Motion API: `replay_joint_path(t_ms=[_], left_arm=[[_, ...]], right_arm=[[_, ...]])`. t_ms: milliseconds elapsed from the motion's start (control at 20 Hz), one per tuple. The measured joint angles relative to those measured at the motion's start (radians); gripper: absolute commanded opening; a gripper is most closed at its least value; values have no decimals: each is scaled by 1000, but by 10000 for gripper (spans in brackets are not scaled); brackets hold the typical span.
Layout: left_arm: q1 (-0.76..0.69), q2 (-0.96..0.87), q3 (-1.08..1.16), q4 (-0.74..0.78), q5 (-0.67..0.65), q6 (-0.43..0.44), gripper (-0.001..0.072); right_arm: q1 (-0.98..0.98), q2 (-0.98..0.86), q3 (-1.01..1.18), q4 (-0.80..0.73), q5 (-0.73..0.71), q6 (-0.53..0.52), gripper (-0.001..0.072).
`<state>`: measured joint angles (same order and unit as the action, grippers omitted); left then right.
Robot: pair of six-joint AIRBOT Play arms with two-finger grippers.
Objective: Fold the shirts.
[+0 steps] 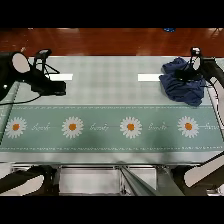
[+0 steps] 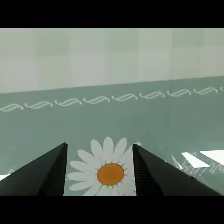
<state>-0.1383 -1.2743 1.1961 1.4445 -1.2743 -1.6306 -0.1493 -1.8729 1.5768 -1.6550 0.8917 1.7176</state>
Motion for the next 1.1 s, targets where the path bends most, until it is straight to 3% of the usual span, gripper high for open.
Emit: replay_joint_path(t_ms=[250, 500, 750, 1100], left_arm=[[46, 76, -35, -33, -27, 28, 505], [132, 308, -93, -53, 21, 45, 505], [150, 589, -354, -199, 117, 47, 505], [154, 711, -554, -310, 178, 49, 505]], right_arm=[[-2, 61, 64, 142, 121, -108, 27], [32, 302, 180, 253, 107, -204, 27], [136, 518, 328, 282, 93, -269, 26], [346, 674, 485, 294, 40, -293, 26]])
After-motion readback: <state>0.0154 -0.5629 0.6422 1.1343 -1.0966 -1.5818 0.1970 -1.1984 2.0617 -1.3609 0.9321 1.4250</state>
